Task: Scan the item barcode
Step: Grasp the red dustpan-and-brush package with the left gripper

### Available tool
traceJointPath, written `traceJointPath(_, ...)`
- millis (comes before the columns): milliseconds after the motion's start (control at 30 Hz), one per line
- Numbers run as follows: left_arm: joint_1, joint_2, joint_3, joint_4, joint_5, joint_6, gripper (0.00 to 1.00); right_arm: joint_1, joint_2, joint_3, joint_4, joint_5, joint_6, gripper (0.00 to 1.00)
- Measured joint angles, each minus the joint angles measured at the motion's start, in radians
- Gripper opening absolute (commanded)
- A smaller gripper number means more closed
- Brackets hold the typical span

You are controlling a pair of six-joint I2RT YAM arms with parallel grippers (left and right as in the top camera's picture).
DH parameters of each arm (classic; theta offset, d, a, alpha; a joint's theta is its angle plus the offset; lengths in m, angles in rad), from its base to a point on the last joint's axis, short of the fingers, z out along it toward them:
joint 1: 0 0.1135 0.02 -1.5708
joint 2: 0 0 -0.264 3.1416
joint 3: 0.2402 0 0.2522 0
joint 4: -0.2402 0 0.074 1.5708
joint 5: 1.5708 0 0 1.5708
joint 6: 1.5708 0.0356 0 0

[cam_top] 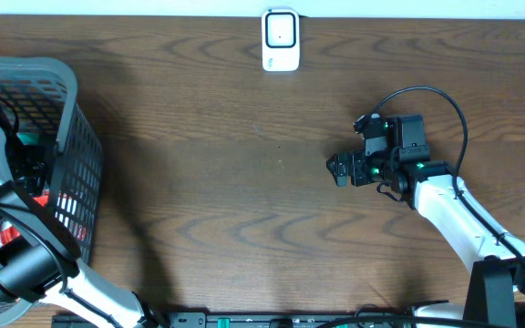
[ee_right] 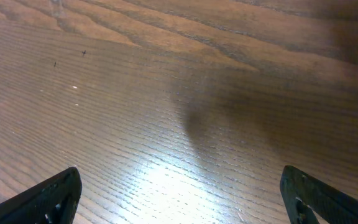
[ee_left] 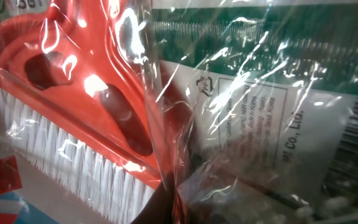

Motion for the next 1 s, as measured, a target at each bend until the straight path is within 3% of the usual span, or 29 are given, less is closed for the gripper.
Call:
traceJointPath(467,0.0,-0.018,0.0,0.005,-0.014,0.018,0.07,0.0,0.0,0.0,0.0,0.0,0.0,0.99)
traceJointPath(1000,0.0,-0.305,0.0,0.075,-0.015,0.038,0.07,0.0,0.0,0.0,0.001,0.0,0.0,0.99)
